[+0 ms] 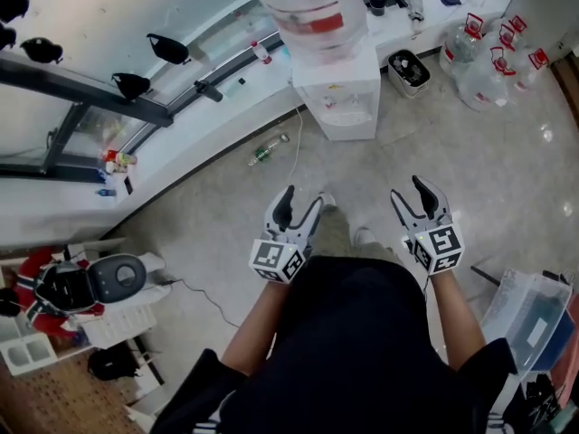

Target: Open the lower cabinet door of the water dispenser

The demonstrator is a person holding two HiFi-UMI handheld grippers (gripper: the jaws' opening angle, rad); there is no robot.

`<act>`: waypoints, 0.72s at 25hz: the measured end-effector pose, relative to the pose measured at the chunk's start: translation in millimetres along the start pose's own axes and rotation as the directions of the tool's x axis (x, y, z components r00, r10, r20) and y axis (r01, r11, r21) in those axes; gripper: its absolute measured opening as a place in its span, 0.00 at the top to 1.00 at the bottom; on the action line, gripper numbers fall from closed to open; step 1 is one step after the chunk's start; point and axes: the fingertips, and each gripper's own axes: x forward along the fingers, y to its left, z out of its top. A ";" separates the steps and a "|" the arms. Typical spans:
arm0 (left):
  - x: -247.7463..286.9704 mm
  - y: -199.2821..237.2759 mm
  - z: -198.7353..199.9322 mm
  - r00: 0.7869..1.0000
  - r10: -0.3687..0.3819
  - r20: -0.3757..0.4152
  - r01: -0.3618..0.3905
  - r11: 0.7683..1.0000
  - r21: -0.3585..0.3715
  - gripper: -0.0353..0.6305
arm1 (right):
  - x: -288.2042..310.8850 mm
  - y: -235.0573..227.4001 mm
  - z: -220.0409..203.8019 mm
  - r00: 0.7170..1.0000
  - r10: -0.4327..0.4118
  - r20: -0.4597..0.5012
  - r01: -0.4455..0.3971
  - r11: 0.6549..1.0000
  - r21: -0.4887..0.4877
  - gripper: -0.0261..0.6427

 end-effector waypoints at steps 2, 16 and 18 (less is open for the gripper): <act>9.7 3.8 2.1 1.000 -0.015 -0.002 0.014 1.000 -0.006 0.53 | 0.6 -3.4 -2.4 1.000 -0.023 -0.003 0.023 1.000 0.019 0.65; 116.2 65.3 36.2 0.977 -0.211 -0.025 0.209 0.977 -0.044 0.53 | 89.3 -27.1 33.6 0.989 -0.141 -0.047 0.142 0.990 0.023 0.65; 131.9 75.0 42.6 0.971 -0.238 -0.029 0.237 0.970 -0.052 0.53 | 111.1 -32.3 45.9 0.987 -0.156 -0.044 0.157 0.987 0.022 0.65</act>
